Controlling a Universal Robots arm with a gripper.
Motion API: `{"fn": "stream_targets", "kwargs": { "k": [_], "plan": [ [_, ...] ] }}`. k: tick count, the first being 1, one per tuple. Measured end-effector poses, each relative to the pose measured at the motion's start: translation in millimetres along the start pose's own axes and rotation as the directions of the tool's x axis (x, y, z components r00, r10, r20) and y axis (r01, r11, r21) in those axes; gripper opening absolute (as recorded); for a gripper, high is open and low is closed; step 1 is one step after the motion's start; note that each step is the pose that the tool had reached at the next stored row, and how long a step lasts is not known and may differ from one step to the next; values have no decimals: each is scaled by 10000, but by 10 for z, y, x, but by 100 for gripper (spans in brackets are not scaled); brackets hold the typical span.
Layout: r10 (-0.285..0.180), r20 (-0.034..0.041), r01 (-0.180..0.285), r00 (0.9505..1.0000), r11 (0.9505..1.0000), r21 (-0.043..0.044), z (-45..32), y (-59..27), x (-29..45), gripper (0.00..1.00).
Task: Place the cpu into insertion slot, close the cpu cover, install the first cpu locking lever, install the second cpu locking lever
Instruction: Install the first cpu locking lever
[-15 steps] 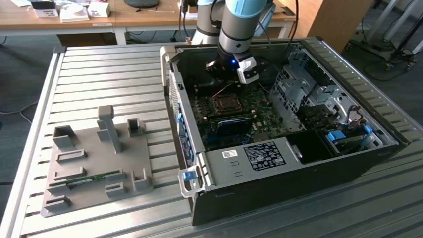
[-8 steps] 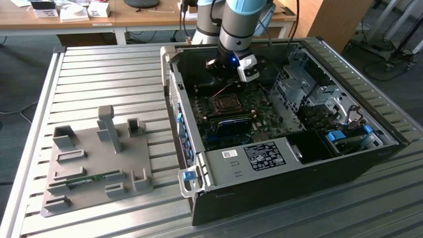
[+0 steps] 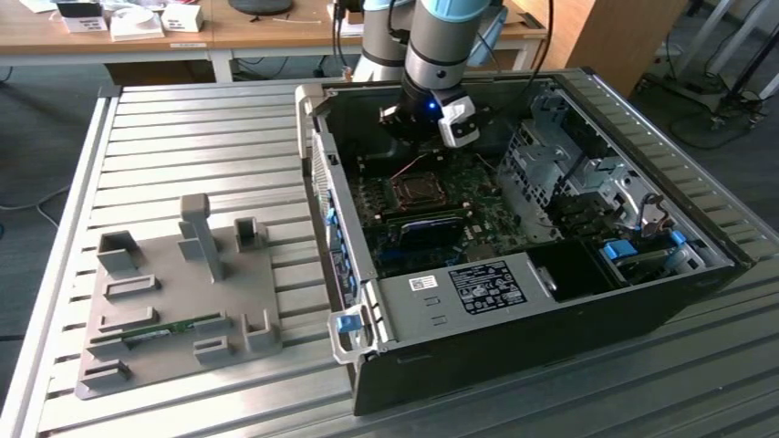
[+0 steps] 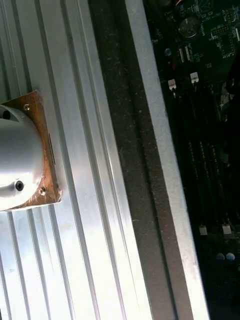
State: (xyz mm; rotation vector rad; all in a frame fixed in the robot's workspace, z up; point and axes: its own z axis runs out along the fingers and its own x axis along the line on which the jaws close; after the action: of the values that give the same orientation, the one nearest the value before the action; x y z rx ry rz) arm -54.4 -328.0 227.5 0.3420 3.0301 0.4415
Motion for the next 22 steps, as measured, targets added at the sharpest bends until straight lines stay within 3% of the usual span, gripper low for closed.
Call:
{"fn": "stream_targets", "kwargs": {
  "k": [5,9,15,22],
  "plan": [
    [9,-20,-10,10000,10000,-95,-18,-61,-15,11],
    [39,-95,-43,9999,9990,-435,-28,-92,-22,11],
    [42,-103,-47,9999,9989,-474,-42,-147,-35,11],
    [54,-131,-62,9999,9980,-621,-17,-183,-41,11]
  ]
}}
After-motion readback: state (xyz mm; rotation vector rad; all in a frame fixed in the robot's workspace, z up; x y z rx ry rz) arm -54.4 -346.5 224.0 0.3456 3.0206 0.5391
